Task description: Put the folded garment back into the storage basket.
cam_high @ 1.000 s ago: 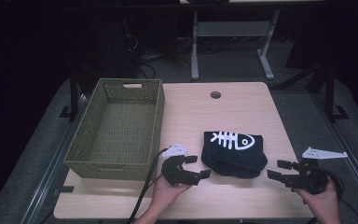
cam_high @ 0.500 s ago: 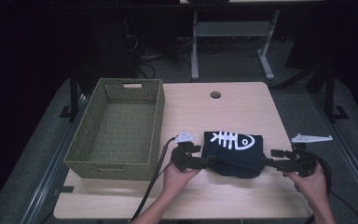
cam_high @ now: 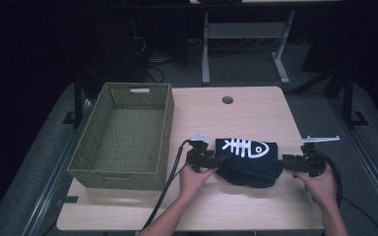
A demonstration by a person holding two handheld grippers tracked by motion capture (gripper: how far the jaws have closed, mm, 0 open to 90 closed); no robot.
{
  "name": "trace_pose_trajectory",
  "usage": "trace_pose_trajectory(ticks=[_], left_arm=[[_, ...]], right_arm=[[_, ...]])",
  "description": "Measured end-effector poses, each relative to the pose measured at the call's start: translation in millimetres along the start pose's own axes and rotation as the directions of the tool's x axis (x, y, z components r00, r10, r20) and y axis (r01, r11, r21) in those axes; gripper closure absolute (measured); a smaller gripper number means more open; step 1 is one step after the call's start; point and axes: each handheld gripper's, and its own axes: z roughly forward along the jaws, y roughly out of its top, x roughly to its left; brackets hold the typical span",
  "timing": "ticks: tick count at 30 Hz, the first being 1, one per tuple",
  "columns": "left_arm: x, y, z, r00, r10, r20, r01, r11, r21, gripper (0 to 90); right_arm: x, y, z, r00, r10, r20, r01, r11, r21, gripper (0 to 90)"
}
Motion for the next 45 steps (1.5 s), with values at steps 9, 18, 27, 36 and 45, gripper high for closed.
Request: trace_pose_trajectory(ticks=[9, 18, 27, 36, 45], left_arm=[[5.7, -1.0, 10.2, 0.9995, -0.033, 0.000, 0.033, 0.9987, 0.039, 34.3], [6.2, -4.2, 10.3, 0.9961, -0.068, 0.058, 0.065, 0.9967, 0.048, 61.2], [3.6, -5.2, -2.9, 0.9957, -0.064, 0.067, 0.061, 0.9973, 0.041, 68.7], [-4.1, 2.6, -23.3, 0.9931, -0.058, 0.102, 0.059, 0.9982, -0.008, 69.3], [-11.1, 23.5, -48.3, 0.9883, -0.021, 0.151, 0.026, 0.9992, -0.031, 69.7]], right_arm=[[-1.1, 0.8, 20.0, 0.9995, 0.015, 0.029, -0.016, 0.998, 0.058, 38.5], [6.2, -4.9, 25.9, 0.9996, 0.026, 0.008, -0.027, 0.999, 0.047, 66.7], [21.0, -1.7, 20.4, 0.9993, 0.011, -0.035, -0.009, 0.998, 0.065, 72.5], [33.7, 9.0, 4.4, 0.9951, 0.012, -0.098, -0.011, 1.000, 0.016, 73.1], [41.2, 18.9, -12.3, 0.9831, 0.032, -0.181, -0.040, 0.998, -0.043, 73.4]])
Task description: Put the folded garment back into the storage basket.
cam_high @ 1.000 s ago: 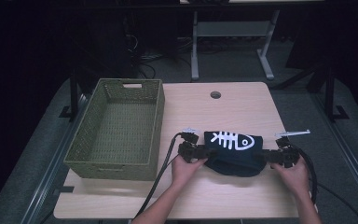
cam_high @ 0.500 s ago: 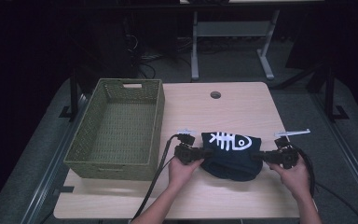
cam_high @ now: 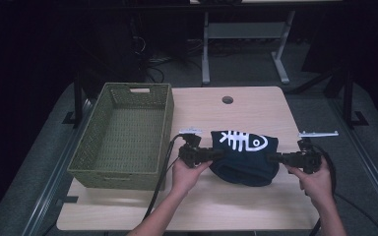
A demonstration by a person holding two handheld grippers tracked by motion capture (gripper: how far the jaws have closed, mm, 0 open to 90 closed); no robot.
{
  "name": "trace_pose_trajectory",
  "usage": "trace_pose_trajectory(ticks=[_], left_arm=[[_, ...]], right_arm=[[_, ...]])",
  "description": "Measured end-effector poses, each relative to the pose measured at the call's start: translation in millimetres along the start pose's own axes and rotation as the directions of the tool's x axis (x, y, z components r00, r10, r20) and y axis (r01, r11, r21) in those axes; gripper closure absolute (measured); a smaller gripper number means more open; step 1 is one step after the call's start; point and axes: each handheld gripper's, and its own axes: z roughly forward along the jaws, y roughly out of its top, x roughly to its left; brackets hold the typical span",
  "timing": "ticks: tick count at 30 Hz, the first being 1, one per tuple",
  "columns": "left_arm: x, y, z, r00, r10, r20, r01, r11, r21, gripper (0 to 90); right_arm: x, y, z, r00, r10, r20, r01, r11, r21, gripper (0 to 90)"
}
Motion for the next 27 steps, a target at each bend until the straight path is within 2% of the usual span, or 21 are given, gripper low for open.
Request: trace_pose_trajectory(ticks=[4, 8, 17, 27], left_arm=[[-3.8, 7.4, -9.6, 0.9996, -0.006, 0.027, 0.007, 0.9999, -0.012, 69.9], [-7.7, 16.7, -20.3, 0.9981, -0.006, 0.061, 0.007, 0.9999, -0.015, 69.8], [-8.3, 28.7, -37.8, 0.9958, -0.005, 0.091, 0.007, 0.9998, -0.018, 69.9], [-4.8, 39.4, -57.8, 0.9944, 0.000, 0.106, 0.003, 0.9997, -0.025, 69.9]], right_arm=[[7.8, 6.4, -6.5, 0.9988, 0.004, -0.049, -0.005, 1.000, -0.030, 73.8], [13.3, 11.6, -11.6, 0.9974, 0.011, -0.072, -0.014, 0.999, -0.042, 73.8], [27.0, 22.3, -15.3, 0.9950, -0.007, -0.100, 0.001, 0.998, -0.056, 73.8], [43.2, 34.6, -12.3, 0.9910, -0.020, -0.132, 0.011, 0.997, -0.071, 73.8]])
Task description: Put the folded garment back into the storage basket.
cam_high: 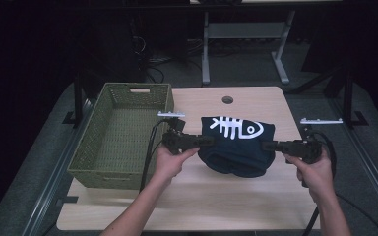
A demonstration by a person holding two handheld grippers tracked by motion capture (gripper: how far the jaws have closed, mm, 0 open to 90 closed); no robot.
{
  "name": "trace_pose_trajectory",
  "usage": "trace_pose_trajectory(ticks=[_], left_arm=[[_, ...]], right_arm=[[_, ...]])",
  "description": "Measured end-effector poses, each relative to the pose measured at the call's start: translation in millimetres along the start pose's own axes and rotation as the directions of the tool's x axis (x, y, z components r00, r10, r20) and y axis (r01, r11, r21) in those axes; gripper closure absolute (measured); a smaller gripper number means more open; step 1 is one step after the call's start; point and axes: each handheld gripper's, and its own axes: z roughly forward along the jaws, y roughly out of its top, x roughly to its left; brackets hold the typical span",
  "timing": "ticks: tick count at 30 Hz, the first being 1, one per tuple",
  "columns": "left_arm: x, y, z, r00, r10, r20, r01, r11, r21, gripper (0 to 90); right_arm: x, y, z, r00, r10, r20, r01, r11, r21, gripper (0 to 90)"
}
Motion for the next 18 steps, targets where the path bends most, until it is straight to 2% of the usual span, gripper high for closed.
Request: trace_pose_trajectory(ticks=[18], left_arm=[[9.1, 10.9, -33.5, 0.9999, -0.010, 0.009, 0.010, 0.9996, -0.027, 69.9]], right_arm=[[18.1, 21.3, 20.0, 0.9981, 0.004, -0.062, -0.004, 1.000, 0.002, 73.9]])
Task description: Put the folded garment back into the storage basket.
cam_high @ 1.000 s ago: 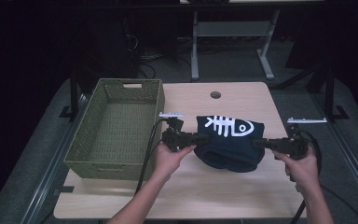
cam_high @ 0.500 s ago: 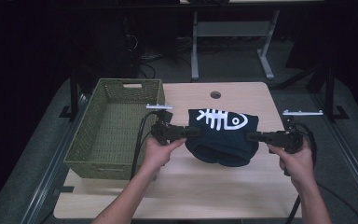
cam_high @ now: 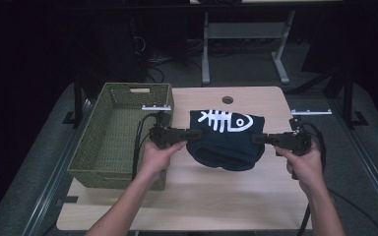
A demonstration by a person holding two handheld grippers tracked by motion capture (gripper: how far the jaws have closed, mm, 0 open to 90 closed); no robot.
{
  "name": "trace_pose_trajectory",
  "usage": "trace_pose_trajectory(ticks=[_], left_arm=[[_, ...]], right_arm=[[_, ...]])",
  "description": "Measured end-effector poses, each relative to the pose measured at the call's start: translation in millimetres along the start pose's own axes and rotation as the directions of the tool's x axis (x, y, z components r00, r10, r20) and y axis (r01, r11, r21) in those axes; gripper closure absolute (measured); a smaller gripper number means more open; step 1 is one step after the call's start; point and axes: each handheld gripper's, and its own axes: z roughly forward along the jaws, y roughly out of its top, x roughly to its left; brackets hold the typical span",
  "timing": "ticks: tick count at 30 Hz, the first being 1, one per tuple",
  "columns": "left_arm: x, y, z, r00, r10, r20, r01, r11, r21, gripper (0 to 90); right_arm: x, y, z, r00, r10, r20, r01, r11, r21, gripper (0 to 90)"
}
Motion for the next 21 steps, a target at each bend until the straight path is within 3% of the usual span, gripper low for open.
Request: trace_pose_trajectory(ticks=[21], left_arm=[[12.0, 5.1, -42.5, 0.9995, -0.004, -0.032, 0.003, 0.9995, -0.030, 69.9]], right_arm=[[19.2, 21.8, 40.1, 0.9992, -0.021, -0.034, 0.022, 0.999, 0.034, 73.8]])
